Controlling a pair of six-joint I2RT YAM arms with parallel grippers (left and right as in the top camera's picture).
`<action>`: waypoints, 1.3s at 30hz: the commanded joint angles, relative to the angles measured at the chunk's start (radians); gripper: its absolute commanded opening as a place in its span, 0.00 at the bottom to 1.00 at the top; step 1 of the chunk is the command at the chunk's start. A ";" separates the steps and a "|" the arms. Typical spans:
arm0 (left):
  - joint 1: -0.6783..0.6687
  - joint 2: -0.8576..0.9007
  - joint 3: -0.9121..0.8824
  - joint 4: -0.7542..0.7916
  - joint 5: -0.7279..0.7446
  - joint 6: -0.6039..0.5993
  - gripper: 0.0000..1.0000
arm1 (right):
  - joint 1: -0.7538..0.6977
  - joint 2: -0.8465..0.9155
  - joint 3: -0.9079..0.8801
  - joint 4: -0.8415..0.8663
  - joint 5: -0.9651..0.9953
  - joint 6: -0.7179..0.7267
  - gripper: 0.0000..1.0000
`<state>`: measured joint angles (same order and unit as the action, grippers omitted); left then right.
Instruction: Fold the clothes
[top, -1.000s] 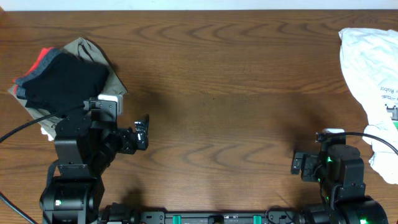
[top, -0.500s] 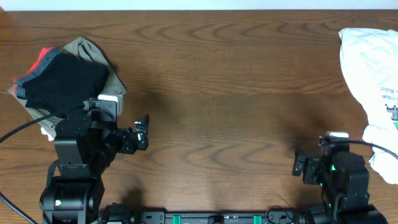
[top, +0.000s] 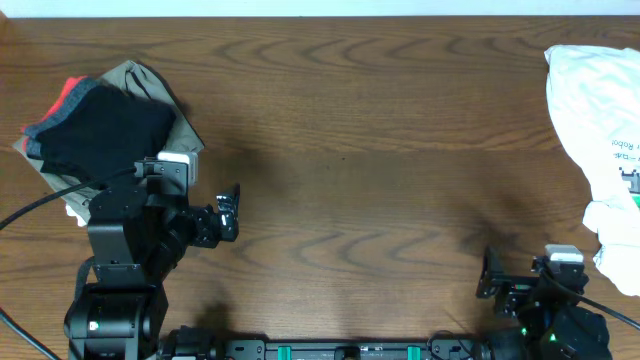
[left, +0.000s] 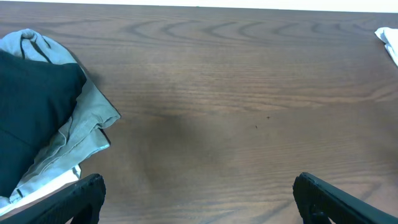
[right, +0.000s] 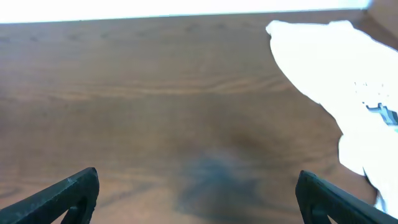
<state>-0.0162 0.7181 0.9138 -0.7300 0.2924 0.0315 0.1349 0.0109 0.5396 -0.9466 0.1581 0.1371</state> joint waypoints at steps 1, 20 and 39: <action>-0.002 0.001 -0.005 0.000 0.003 0.017 0.98 | -0.018 -0.006 -0.072 0.080 0.010 -0.023 0.99; -0.002 0.001 -0.005 0.000 0.003 0.017 0.98 | -0.016 -0.006 -0.534 0.875 -0.103 -0.191 0.99; -0.002 0.001 -0.005 0.000 0.003 0.017 0.98 | -0.016 -0.006 -0.534 0.873 -0.159 -0.157 0.99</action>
<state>-0.0162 0.7181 0.9138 -0.7303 0.2928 0.0319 0.1291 0.0116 0.0109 -0.0711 0.0097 -0.0086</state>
